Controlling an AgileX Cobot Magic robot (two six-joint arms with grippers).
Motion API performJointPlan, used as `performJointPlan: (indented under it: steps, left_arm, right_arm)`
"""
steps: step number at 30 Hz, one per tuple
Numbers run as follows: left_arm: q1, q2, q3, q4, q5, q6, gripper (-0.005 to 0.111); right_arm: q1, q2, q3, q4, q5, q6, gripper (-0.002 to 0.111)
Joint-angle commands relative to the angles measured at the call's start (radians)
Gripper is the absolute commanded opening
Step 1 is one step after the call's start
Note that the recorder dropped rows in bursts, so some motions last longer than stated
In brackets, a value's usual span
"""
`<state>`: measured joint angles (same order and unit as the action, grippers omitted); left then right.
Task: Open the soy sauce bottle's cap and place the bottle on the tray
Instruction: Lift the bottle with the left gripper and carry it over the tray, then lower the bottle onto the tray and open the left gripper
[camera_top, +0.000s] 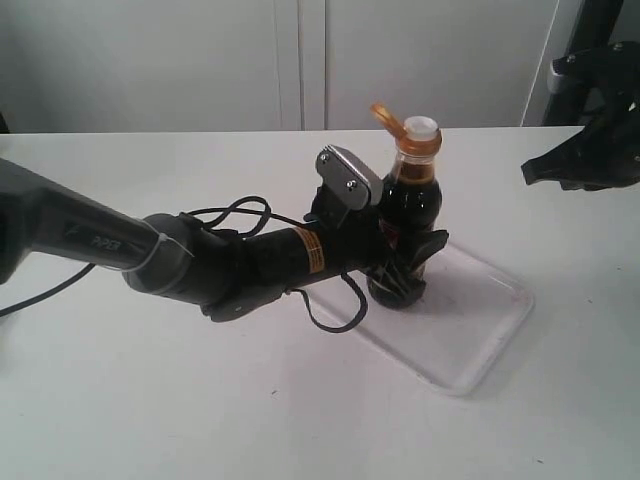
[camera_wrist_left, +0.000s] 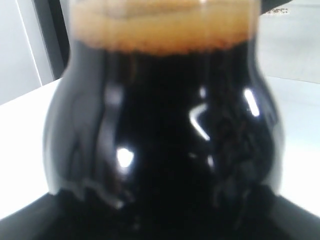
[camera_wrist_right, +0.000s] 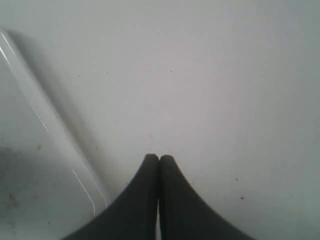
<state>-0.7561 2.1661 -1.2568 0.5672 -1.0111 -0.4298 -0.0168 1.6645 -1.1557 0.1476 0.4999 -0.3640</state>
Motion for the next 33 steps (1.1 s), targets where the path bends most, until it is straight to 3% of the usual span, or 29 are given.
performJointPlan:
  steps: [1,4,6,10,15,17,33]
  left_arm:
    - [-0.005,-0.012,-0.013,-0.013,-0.047,-0.011,0.0]
    - [-0.005,-0.012,-0.013,-0.013,-0.025,-0.035,0.0]
    - [-0.005,-0.012,-0.013,-0.013,-0.014,-0.041,0.007]
    - [-0.003,-0.014,-0.013,-0.006,-0.017,-0.023,0.041]
    - [-0.003,-0.014,-0.013,-0.006,-0.063,-0.019,0.094]
    - [-0.003,-0.014,-0.013,-0.006,-0.083,-0.019,0.104]
    - [-0.001,-0.176,-0.011,0.019,0.128,-0.023,0.105]
  right_arm:
    - [-0.003,0.003,-0.009,0.001,-0.005,0.002,0.0]
    - [-0.003,0.003,-0.009,0.001,-0.005,0.002,0.0]
    - [-0.003,0.003,-0.009,0.001,-0.005,0.002,0.0]
    - [-0.003,0.003,-0.009,0.001,-0.001,0.002,0.0]
    - [-0.003,0.003,-0.009,0.001,-0.005,0.002,0.0]
    - [-0.003,0.003,-0.009,0.001,-0.005,0.002,0.0]
    - [-0.003,0.003,-0.009,0.001,-0.007,0.002,0.0]
